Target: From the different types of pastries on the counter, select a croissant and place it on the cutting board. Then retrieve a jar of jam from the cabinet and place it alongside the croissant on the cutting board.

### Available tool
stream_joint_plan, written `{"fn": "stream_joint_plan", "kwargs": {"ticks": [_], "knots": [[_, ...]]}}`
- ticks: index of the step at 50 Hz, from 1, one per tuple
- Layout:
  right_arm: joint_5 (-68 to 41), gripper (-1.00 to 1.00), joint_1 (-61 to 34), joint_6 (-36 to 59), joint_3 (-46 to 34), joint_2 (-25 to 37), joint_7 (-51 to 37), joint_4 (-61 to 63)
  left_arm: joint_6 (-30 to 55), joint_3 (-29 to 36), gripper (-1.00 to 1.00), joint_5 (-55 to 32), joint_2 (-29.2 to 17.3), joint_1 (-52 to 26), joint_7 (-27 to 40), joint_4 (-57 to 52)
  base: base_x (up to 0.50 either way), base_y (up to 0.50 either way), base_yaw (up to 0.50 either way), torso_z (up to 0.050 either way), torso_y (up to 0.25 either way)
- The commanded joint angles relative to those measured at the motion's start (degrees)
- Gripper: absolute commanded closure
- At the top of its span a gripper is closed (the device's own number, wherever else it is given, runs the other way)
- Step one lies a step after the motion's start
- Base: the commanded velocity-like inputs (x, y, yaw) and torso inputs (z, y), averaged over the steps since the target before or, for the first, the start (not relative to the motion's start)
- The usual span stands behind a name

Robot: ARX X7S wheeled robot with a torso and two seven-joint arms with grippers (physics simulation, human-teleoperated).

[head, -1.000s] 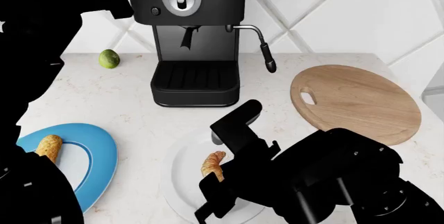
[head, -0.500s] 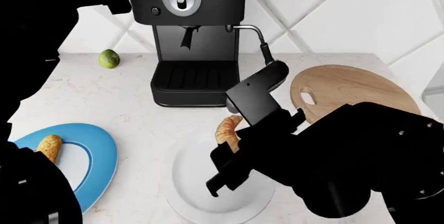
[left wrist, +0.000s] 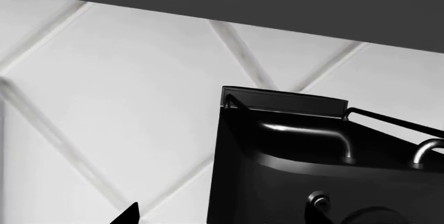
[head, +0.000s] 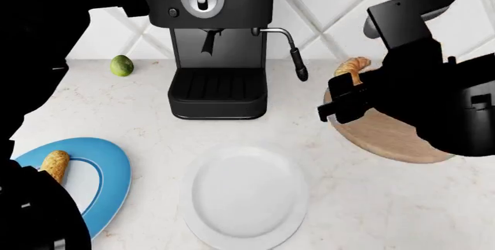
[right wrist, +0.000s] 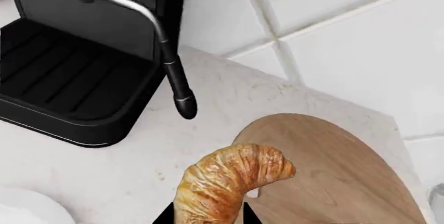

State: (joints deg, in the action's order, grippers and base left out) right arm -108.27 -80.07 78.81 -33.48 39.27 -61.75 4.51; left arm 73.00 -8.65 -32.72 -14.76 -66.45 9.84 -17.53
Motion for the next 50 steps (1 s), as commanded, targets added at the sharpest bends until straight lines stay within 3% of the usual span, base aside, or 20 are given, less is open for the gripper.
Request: {"fn": "stream_joint_plan", "kwargs": {"ticks": [1, 10, 18, 32, 50], "knots": [[20.7, 1.00, -3.1, -0.1, -2.4, 1.0, 16.3, -9.5, 0.7, -0.2, -1.00, -1.0, -0.1, 0.6, 0.3, -1.8, 0.00, 0.00, 0.00, 0.000, 0.000], [36.8, 1.00, -6.5, -6.3, -12.1, -3.9, 29.0, -22.0, -0.4, 0.5, -1.00, -0.8, -0.4, 1.1, 0.1, -1.2, 0.00, 0.00, 0.00, 0.000, 0.000], [44.0, 1.00, -8.2, -9.9, -17.3, -6.5, 33.9, -30.3, -0.6, 0.8, -1.00, -0.5, -1.1, 0.5, 0.4, -0.2, 0.00, 0.00, 0.00, 0.000, 0.000], [49.6, 1.00, -5.4, -13.4, -23.0, -9.0, 39.2, -39.2, -3.5, 1.9, -1.00, 0.4, -1.8, 1.2, -0.2, 2.1, 0.00, 0.00, 0.00, 0.000, 0.000], [49.3, 1.00, -4.7, -12.8, -23.6, -8.5, 39.7, -38.0, -3.7, 2.7, -1.00, 0.4, -1.8, 1.2, 0.4, 2.6, 0.00, 0.00, 0.00, 0.000, 0.000]]}}
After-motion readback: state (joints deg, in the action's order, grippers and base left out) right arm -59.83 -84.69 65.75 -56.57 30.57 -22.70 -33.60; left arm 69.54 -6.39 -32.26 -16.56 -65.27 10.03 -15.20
